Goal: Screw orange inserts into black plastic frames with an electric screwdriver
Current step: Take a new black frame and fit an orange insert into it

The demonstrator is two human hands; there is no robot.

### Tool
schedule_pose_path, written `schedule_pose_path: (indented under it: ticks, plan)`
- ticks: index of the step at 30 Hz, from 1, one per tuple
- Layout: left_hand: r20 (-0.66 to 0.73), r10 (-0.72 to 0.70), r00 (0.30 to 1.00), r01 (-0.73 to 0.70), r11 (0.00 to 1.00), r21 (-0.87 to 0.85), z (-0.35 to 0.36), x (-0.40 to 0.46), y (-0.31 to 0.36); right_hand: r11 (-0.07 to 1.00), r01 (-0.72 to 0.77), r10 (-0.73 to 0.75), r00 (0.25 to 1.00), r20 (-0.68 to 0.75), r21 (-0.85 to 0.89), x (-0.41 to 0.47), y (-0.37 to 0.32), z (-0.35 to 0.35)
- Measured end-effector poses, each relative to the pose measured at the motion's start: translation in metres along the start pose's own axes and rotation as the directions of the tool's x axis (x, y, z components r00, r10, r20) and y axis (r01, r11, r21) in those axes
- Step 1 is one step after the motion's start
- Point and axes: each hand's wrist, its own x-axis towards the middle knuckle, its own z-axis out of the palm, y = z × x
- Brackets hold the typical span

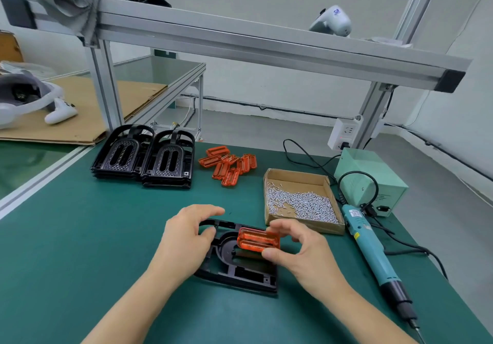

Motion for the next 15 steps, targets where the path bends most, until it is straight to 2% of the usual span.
schedule_pose_path:
  ticks: [8, 15]
  plan:
    - [0.063, -0.002, 0.998, -0.005, 0.993, 0.116, 0.008, -0.002, -0.006, 0.997, -0.047, 0.051, 0.997, 0.063, -0.065, -0.003, 0.004, 0.016]
    - [0.067, 0.019, 0.998, -0.032, 0.979, 0.199, 0.006, -0.001, -0.002, 0.967, -0.056, 0.082, 0.992, 0.099, -0.247, 0.002, 0.002, 0.009]
